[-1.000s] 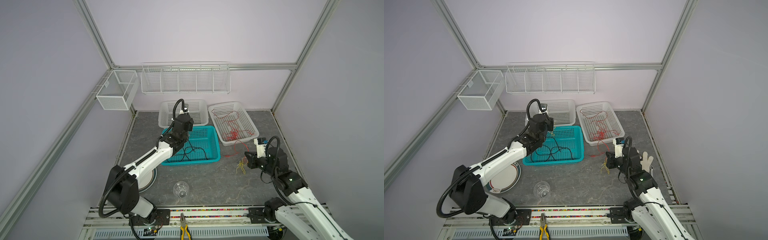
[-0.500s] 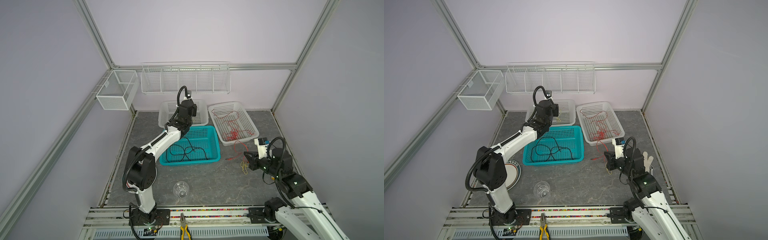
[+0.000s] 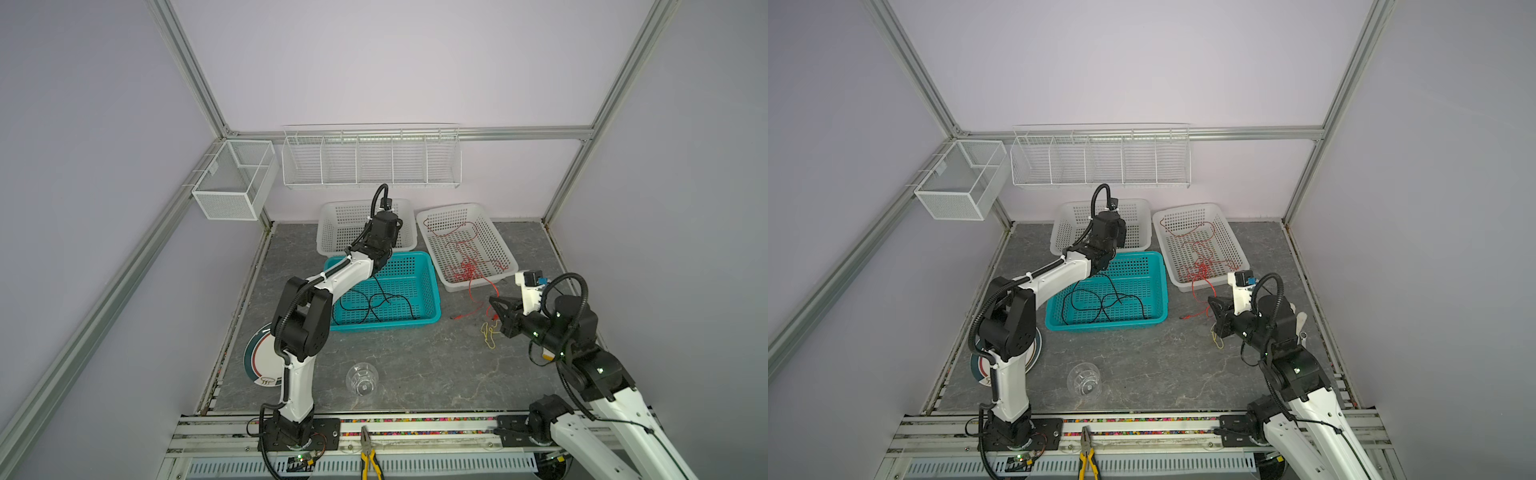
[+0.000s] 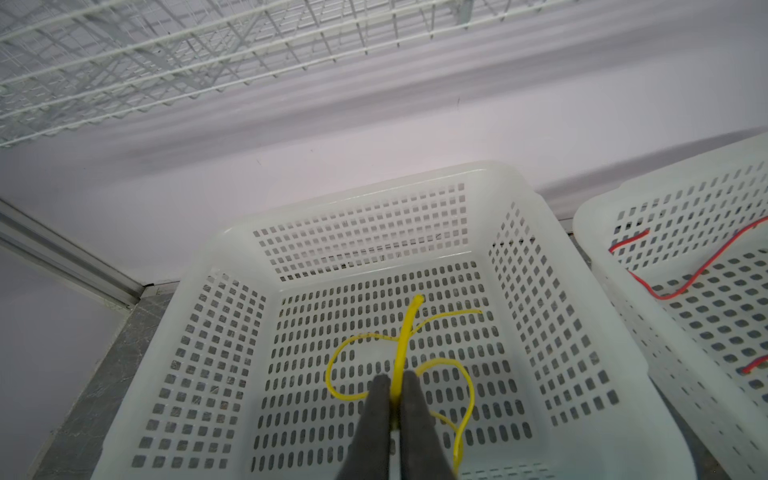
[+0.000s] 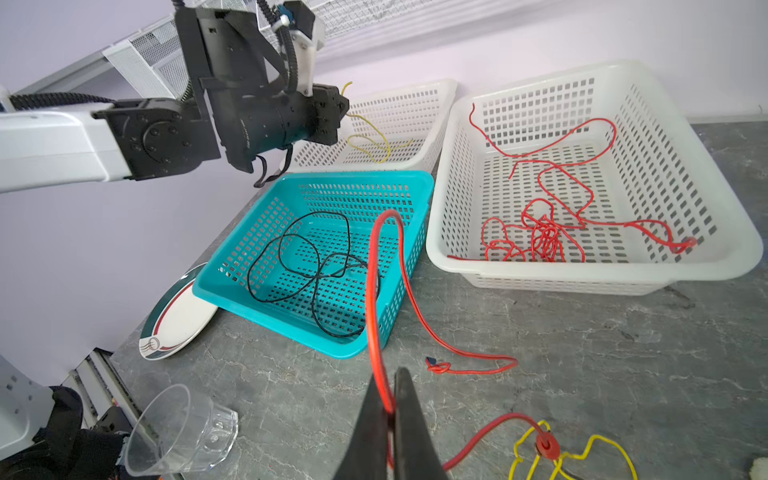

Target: Untangle the cables

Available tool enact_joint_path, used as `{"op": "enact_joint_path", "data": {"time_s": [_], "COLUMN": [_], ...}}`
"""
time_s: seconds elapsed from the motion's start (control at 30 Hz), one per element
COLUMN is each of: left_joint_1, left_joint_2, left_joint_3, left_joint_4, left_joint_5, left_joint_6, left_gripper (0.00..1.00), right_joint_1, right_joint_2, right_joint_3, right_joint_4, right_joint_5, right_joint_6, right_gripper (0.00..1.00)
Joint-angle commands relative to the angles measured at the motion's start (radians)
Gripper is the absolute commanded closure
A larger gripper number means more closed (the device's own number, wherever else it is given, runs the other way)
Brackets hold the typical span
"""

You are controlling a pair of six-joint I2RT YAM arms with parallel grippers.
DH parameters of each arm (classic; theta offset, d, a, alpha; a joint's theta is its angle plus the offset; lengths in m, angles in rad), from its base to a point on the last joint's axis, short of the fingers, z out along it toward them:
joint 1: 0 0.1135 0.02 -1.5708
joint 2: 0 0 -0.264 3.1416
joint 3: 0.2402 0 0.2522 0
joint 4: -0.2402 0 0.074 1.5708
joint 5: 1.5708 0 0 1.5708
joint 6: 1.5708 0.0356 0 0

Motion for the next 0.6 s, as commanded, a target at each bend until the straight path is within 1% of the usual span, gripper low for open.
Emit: {"op": "enact_joint_path", "data": {"time_s": [0.0,0.1,0.17,0.2,0.23,0.33,0.37,0.4,0.43,0.57], "left_joint_1": [0.004,0.004,0.002,0.003,0.003,0.003,0.003,0.001,-0.001,-0.03], "left_joint_2": [-0.012,-0.023,-0.035,-0.042,-0.049,-0.076,-0.087,-0.101,-0.116,-0.182], "left_joint_3": [0.025,0.018,0.017,0.014,0.009,0.008,0.006,0.001,-0.008,-0.052], "left_joint_4": [-0.013,-0.024,-0.034,-0.036,-0.038,-0.061,-0.065,-0.069,-0.068,-0.064], "left_joint_5": [0.013,0.024,0.033,0.039,0.048,0.093,0.111,0.129,0.144,0.202], "left_joint_6": [-0.024,-0.023,-0.024,-0.024,-0.026,-0.033,-0.037,-0.041,-0.043,-0.022], "left_gripper": [0.75,0.63,0.52,0.44,0.38,0.25,0.18,0.07,0.01,0.01], "right_joint_1": [0.004,0.003,0.004,0.004,0.004,0.004,0.004,0.003,0.002,0.001], "right_joint_2": [-0.013,-0.019,-0.026,-0.026,-0.026,-0.018,-0.013,-0.009,0.0,0.068], "right_joint_3": [0.045,0.068,0.084,0.094,0.106,0.141,0.153,0.164,0.164,0.258], "right_joint_4": [0.035,0.017,0.006,0.0,-0.009,-0.014,-0.01,-0.004,0.002,-0.004], "right_joint_5": [-0.015,-0.003,0.025,0.048,0.071,0.106,0.113,0.12,0.13,0.196], "right_joint_6": [-0.014,-0.027,-0.031,-0.029,-0.029,-0.033,-0.034,-0.035,-0.036,-0.032], "right_gripper": [0.94,0.94,0.94,0.94,0.94,0.94,0.94,0.94,0.94,0.94]}}
